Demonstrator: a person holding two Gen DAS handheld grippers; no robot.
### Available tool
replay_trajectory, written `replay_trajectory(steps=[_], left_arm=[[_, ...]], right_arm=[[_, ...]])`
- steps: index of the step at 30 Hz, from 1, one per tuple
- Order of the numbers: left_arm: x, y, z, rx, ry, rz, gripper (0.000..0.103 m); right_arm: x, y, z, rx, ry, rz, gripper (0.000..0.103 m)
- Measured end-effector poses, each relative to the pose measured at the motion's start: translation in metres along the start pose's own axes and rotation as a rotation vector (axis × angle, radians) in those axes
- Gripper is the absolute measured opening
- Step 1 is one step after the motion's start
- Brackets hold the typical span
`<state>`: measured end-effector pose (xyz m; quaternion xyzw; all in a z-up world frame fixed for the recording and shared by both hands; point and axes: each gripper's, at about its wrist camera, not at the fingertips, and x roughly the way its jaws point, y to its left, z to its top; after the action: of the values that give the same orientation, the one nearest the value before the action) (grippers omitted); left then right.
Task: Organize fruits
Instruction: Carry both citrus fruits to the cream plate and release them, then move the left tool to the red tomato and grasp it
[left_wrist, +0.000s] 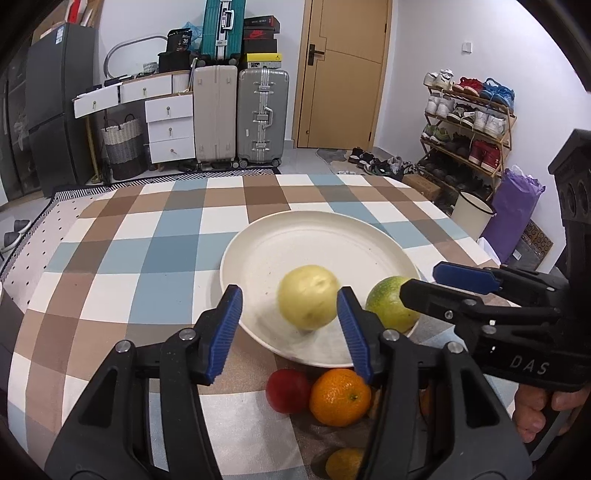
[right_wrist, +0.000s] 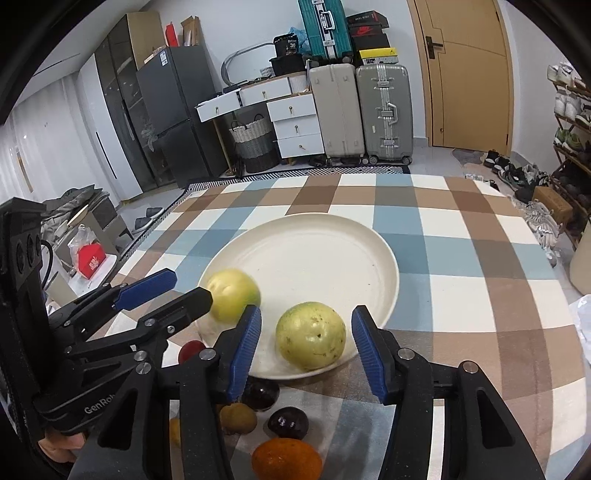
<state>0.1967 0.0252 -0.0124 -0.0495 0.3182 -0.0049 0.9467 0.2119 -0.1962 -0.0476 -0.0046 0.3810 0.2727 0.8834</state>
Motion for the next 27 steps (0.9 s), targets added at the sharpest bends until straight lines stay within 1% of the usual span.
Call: replay_trajectory(steps=[1,2,3,4,5,6,8,9,10,11,12,15,19,27], left_arm=[[-0.002,0.000,0.000,0.000,-0.004,0.001,0.062],[-0.004,0.000,0.000,0.001,-0.008,0.003,0.066],[-0.007,0.000,-0.001,0.001,-0.015,0.003,0.073],[-0.011,0.000,-0.001,0.000,-0.023,0.003,0.081],[-0.017,0.001,-0.003,-0.003,-0.034,0.005,0.084],[-0.021,0.001,-0.003,-0.006,-0.041,0.006,0.086],[-0.029,0.002,-0.005,-0.009,-0.045,0.006,0.087],[-0.033,0.002,-0.005,-0.009,-0.044,0.001,0.089],[-0.038,0.002,-0.006,-0.009,-0.046,0.000,0.093],[-0.045,0.002,-0.008,-0.008,-0.056,0.003,0.096],[-0.050,0.002,-0.009,-0.008,-0.064,0.006,0.103],[-0.069,0.001,-0.016,0.009,-0.086,0.003,0.103],[-0.089,0.000,-0.029,0.030,-0.070,0.020,0.103],[-0.113,0.008,-0.051,0.005,-0.032,0.019,0.103]], right_arm=[[-0.003,-0.001,0.000,-0.002,-0.004,-0.004,0.062],[-0.007,-0.001,-0.001,-0.003,-0.007,-0.005,0.068],[-0.011,-0.002,-0.002,0.000,-0.015,-0.007,0.073],[-0.016,-0.003,-0.004,0.003,-0.024,-0.009,0.075],[-0.021,-0.003,-0.005,0.004,-0.030,-0.009,0.081],[-0.026,-0.003,-0.006,0.002,-0.035,-0.008,0.084],[-0.034,-0.003,-0.009,-0.004,-0.044,-0.016,0.094],[-0.039,-0.002,-0.011,-0.009,-0.048,-0.025,0.096],[-0.045,-0.002,-0.014,-0.016,-0.054,-0.039,0.100],[-0.049,-0.001,-0.016,-0.021,-0.059,-0.050,0.101],[-0.054,-0.001,-0.018,-0.025,-0.064,-0.061,0.102],[-0.067,0.000,-0.025,-0.033,-0.065,-0.074,0.103],[-0.080,0.001,-0.034,-0.030,-0.066,-0.080,0.103],[-0.094,0.002,-0.048,-0.023,-0.047,-0.086,0.103]])
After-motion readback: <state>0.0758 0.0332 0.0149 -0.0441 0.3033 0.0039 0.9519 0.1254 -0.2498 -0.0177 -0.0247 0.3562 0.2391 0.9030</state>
